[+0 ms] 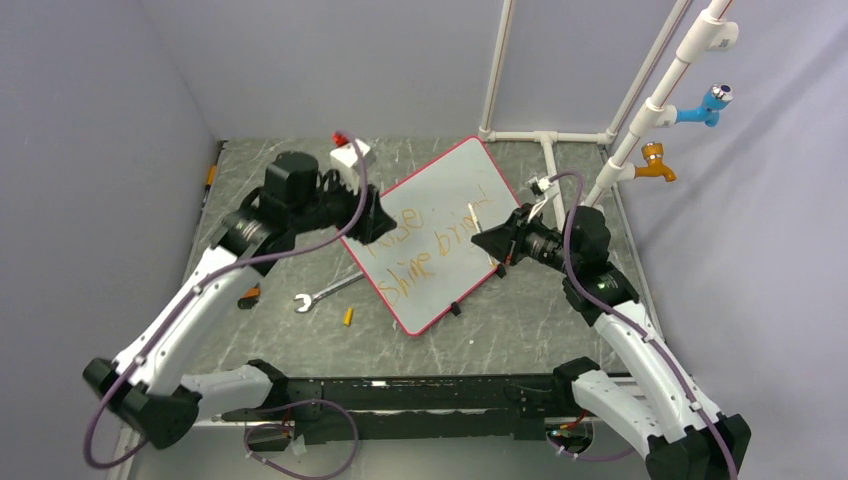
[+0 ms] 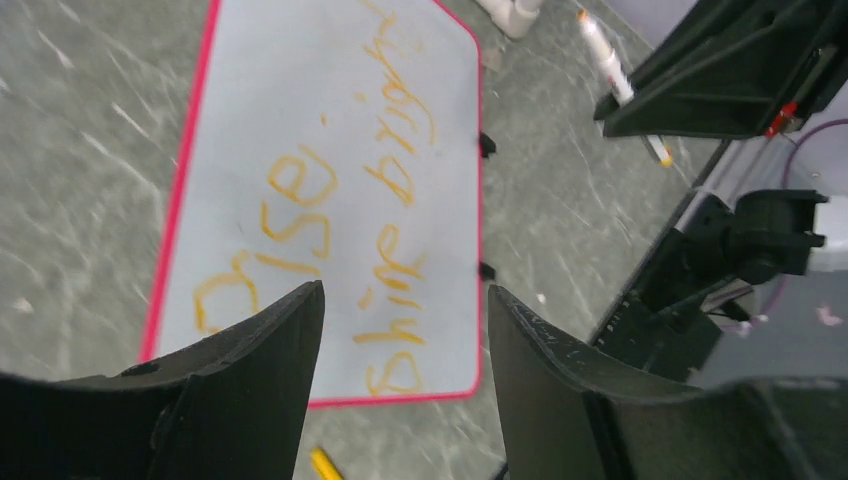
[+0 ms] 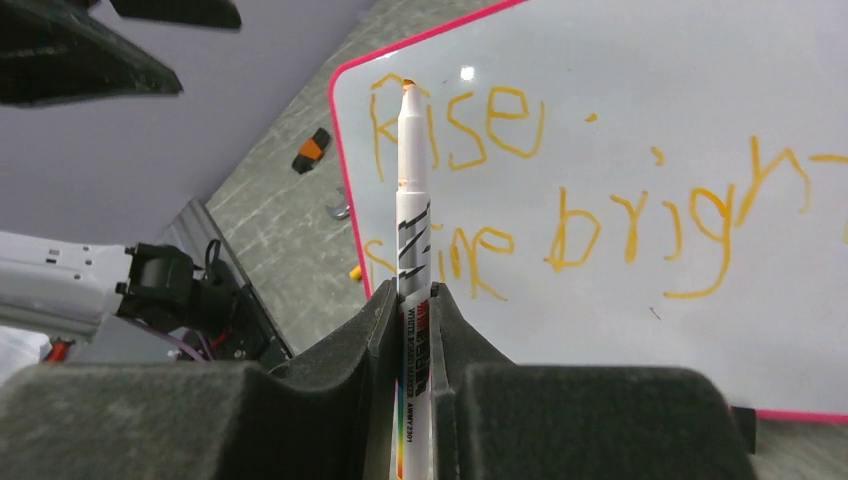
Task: Write a sentence on the whiteboard
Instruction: Pick up the sentence at the center of the board.
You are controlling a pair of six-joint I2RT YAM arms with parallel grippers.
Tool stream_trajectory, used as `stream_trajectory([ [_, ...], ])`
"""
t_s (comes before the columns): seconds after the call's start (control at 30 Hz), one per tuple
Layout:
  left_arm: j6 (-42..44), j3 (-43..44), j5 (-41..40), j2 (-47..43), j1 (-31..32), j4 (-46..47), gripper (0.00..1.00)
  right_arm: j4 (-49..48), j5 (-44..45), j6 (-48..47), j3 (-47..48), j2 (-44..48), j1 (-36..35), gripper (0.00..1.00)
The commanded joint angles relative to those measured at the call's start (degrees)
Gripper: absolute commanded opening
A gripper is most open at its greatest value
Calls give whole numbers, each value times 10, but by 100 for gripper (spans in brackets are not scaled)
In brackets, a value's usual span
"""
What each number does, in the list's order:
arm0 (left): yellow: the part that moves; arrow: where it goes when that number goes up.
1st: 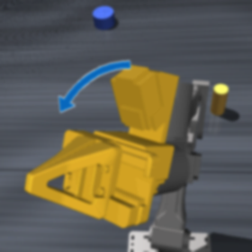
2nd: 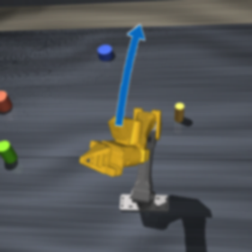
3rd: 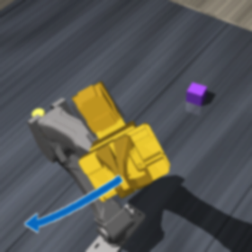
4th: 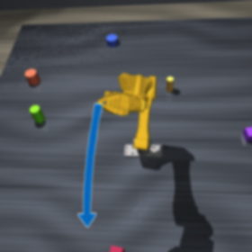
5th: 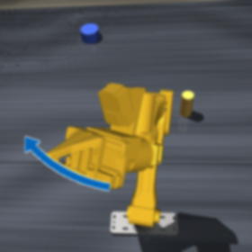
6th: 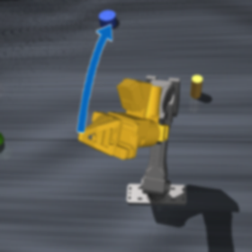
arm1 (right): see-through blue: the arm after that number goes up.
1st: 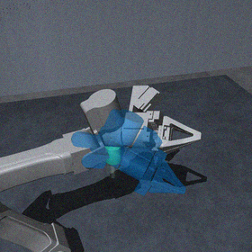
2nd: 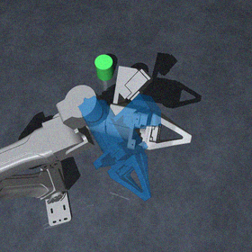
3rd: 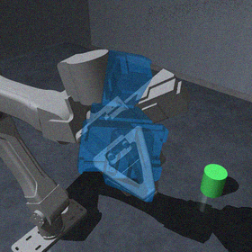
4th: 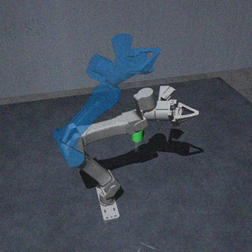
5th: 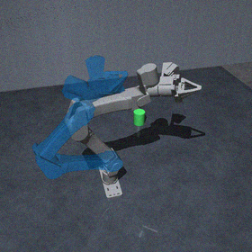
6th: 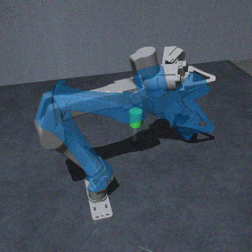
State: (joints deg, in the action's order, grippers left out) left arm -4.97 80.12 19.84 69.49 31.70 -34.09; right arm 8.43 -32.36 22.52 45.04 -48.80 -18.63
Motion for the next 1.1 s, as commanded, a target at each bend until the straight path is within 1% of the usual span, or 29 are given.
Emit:
stream_trajectory([
  [0.0, -112, -94, -5, -85, 2, 31, 64, -102, -24, -38, -32, 28, -19, 0],
  [0.07, -133, -133, -55, -121, 2, 9, 62, -133, -24, -35, -52, 41, -26, 0],
  [0.13, -153, -173, -76, -152, 2, -12, 58, -146, -16, -36, -60, 46, -37, 0],
  [0.2, -174, -215, -96, -186, 3, -29, 55, -143, -6, -39, -59, 46, -46, 0],
  [0.3, -198, -268, -132, -237, 6, -64, 53, -134, 9, -42, -55, 48, -58, 0],
  [0.37, -208, -294, -158, -258, 6, -89, 52, -133, 14, -42, -55, 51, -64, 0],
  [0.5, -245, -345, -196, -281, 11, -114, 45, -132, 20, -37, -54, 52, -71, 0],
  [0.6, -282, -401, -235, -292, 24, -102, 44, -126, 24, -38, -52, 53, -78, 0],
  [0.7, -302, -445, -253, -287, 33, -72, 48, -121, 31, -43, -53, 56, -82, 0],
  [0.77, -306, -457, -261, -265, 40, -52, 52, -114, 34, -44, -51, 56, -84, 0],
  [0.83, -310, -469, -272, -235, 45, -34, 54, -105, 34, -46, -47, 55, -86, 0],
  [0.9, -304, -484, -279, -198, 48, -11, 54, -96, 37, -49, -42, 55, -87, 0],
  [1.07, -280, -504, -275, -149, 54, 59, 52, -89, 42, -50, -42, 64, -89, 0],
])
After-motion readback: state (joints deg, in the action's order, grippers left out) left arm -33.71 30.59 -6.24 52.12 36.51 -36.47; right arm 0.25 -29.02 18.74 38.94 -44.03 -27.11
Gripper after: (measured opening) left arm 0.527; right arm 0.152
